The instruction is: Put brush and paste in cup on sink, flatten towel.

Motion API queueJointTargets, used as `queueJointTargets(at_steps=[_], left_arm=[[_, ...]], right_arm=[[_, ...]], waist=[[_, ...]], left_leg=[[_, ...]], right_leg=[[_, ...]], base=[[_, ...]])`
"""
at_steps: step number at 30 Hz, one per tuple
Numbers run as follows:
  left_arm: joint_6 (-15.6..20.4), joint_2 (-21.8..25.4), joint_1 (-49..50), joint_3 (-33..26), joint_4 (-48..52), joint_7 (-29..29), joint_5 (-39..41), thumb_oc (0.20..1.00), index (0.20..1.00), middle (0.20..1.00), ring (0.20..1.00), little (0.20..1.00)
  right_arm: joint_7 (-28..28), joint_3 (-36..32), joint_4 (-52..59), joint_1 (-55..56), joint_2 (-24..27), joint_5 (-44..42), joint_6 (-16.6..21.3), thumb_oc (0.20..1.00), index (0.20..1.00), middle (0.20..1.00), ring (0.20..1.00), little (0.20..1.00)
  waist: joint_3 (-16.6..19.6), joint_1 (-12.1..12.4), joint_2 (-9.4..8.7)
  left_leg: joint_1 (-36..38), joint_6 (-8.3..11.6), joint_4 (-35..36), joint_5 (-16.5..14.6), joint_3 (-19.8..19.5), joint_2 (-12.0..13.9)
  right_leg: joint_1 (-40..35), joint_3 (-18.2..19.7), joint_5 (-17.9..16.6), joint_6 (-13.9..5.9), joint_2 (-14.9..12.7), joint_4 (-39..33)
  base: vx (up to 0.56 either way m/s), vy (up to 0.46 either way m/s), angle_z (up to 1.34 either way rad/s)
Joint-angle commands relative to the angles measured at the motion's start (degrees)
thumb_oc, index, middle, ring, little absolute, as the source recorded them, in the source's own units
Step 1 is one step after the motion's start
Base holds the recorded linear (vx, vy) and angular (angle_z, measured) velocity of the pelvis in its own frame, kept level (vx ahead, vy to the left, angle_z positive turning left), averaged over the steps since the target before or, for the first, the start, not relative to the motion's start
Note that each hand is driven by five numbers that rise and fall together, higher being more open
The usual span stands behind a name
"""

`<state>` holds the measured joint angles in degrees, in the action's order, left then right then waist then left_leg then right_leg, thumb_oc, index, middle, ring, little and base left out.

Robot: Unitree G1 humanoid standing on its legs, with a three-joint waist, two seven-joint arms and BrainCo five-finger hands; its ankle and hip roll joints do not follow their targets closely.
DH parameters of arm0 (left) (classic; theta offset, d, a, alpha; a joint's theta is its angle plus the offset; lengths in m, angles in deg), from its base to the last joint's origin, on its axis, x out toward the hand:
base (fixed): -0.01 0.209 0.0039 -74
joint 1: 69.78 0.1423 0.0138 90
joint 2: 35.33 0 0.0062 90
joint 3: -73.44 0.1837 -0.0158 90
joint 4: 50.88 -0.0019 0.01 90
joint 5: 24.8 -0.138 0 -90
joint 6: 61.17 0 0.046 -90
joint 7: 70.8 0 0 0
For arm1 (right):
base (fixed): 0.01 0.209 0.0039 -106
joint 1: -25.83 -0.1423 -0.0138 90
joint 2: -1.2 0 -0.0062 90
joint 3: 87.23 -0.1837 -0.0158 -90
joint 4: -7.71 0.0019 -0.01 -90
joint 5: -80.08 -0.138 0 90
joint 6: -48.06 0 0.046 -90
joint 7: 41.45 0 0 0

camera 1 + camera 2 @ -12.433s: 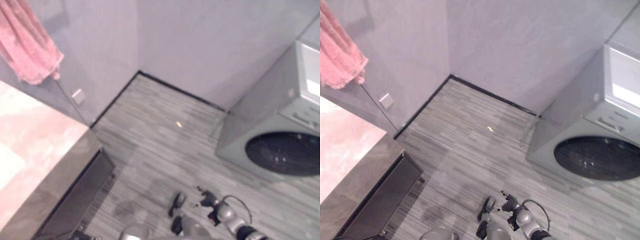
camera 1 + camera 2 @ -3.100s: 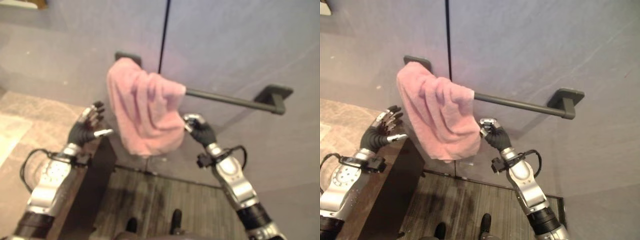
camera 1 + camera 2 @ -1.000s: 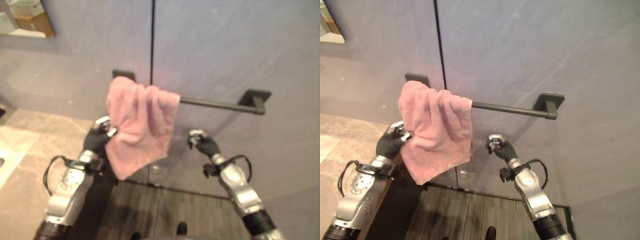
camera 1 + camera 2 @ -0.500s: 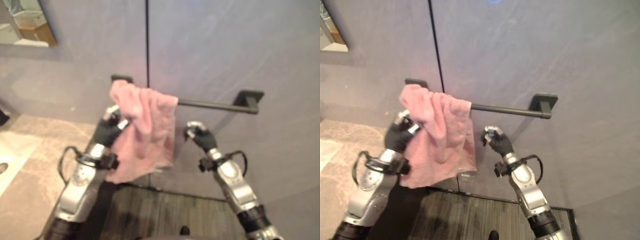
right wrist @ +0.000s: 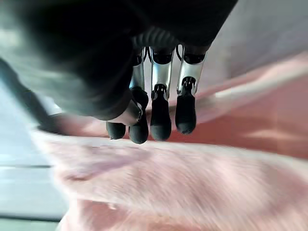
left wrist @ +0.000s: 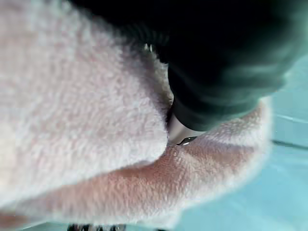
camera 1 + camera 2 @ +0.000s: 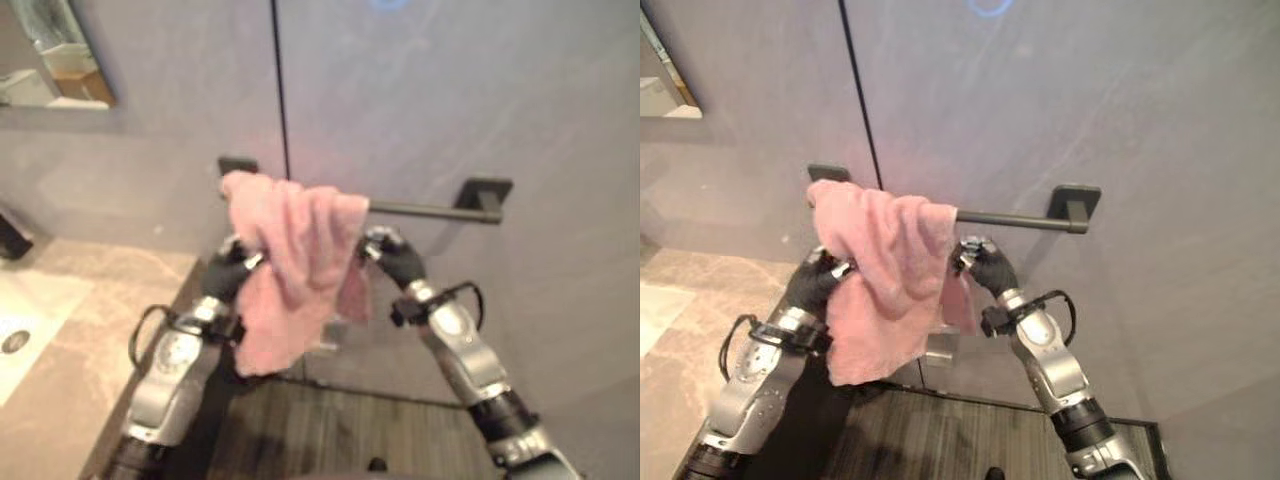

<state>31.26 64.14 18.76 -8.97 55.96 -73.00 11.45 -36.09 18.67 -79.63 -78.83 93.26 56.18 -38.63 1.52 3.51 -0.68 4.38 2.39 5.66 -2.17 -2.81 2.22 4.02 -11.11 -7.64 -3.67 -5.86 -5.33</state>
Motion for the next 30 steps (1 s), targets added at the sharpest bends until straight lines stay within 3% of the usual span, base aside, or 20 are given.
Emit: queueJointTargets(at_steps=[1,4,5,6,12,19,23,24,26,30], left_arm=[[4.10,2.46,-5.09,-1.63,0.46,0.86,0.32,0.200,0.200,0.200,0.200,0.200],[4.46,1.82,-4.64,-2.00,0.54,0.56,-0.35,0.200,0.200,0.200,0.200,0.200],[4.40,1.32,-4.34,-1.71,-0.43,0.63,-0.42,0.200,0.200,0.200,0.200,0.200],[3.65,0.51,-3.52,-0.74,-3.59,0.49,-1.17,0.200,0.200,0.200,0.200,0.200],[1.82,-1.96,-3.32,2.80,-14.54,1.06,-0.20,0.200,0.200,0.200,0.200,0.200],[3.92,-0.41,-6.31,1.01,-7.21,1.56,0.90,0.200,0.200,0.200,0.200,0.200],[3.70,-0.32,-6.24,1.23,-7.90,1.69,0.10,0.200,0.200,0.200,0.200,0.200],[3.65,-0.46,-6.18,1.19,-8.05,1.63,0.27,0.200,0.200,0.200,0.200,0.200],[3.39,-0.96,-5.62,1.39,-8.29,1.26,1.41,0.200,0.200,0.200,0.200,0.200],[3.11,-0.95,-5.35,1.53,-8.68,0.79,1.47,0.200,0.200,0.200,0.200,0.200]], right_arm=[[-0.12,-3.04,2.86,-2.79,-0.79,-2.46,3.60,0.407,0.407,0.407,0.407,0.407],[1.08,-3.26,3.72,-1.37,-0.61,-1.56,3.40,0.376,0.376,0.376,0.376,0.376],[1.04,-3.11,3.12,-0.67,-0.77,-1.09,3.27,0.260,0.260,0.260,0.260,0.260],[0.97,-2.67,1.60,1.27,-1.28,-1.13,2.64,0.200,0.200,0.200,0.200,0.200],[0.22,-2.13,-1.92,2.53,-1.46,0.14,1.62,0.200,0.200,0.200,0.200,0.200],[-2.08,-4.65,0.06,-2.75,-1.29,-0.66,4.03,0.200,0.200,0.200,0.200,0.200],[-1.55,-3.89,0.08,-2.57,-1.52,-0.79,3.42,0.200,0.200,0.200,0.200,0.200],[-1.37,-3.93,0.25,-2.23,-1.41,-0.72,3.24,0.545,0.545,0.545,0.545,0.545],[-0.84,-3.99,0.40,-1.11,-1.48,-1.18,2.76,1.000,1.000,1.000,1.000,1.000],[2.00,-1.99,-0.57,0.21,-0.33,-5.09,0.65,1.000,1.000,1.000,1.000,1.000]], waist=[[0.98,0.18,0.00],[0.85,-0.11,-0.14],[0.71,-0.21,-0.19],[0.25,-0.48,-0.37],[-0.16,-1.18,-0.12],[0.92,-1.06,0.14],[0.99,-1.10,0.20],[0.94,-1.18,0.19],[0.84,-1.36,0.15],[0.54,-1.36,-0.24]], left_leg=[[-0.21,-4.99,-0.66,-4.12,0.47,-1.07],[-0.20,-5.03,-0.66,-4.34,0.30,-1.14],[-0.10,-5.08,-0.66,-4.39,0.23,-1.16],[0.00,-5.16,-1.05,-4.57,0.17,-1.21],[-0.47,-5.24,-3.01,-5.40,-0.16,-1.21],[0.46,-5.16,-0.68,-4.39,0.14,-1.04],[-0.08,-5.22,-0.66,-4.24,0.24,-1.28],[-0.24,-5.25,-0.66,-4.20,0.22,-1.35],[-0.55,-5.33,-0.66,-4.19,0.23,-1.54],[-1.16,-5.54,-0.66,-4.01,0.24,-1.99]], right_leg=[[-7.11,-3.03,8.77,-1.80,-1.14,0.33],[-7.28,-3.14,8.87,-1.73,-1.10,0.33],[-7.40,-3.16,8.89,-1.69,-1.06,0.33],[-7.78,-3.07,8.90,-1.55,-0.96,0.33],[-8.15,-3.29,9.31,-1.39,-0.98,0.89],[-7.93,-3.18,8.95,-1.73,-1.00,0.33],[-7.31,-3.09,8.52,-1.88,-1.18,0.33],[-7.17,-3.09,8.40,-1.91,-1.24,0.33],[-6.91,-3.10,8.23,-2.07,-1.46,0.33],[-6.21,-3.21,7.60,-2.38,-1.94,0.33]], base=[[0.00,0.000,0.00],[0.00,0.000,0.00],[0.00,0.000,0.00],[0.00,0.000,0.00],[0.00,-0.010,0.02],[0.00,0.000,0.00],[0.00,0.000,0.00],[0.00,0.000,0.00],[-0.02,0.034,0.01],[-0.02,0.022,0.00]])
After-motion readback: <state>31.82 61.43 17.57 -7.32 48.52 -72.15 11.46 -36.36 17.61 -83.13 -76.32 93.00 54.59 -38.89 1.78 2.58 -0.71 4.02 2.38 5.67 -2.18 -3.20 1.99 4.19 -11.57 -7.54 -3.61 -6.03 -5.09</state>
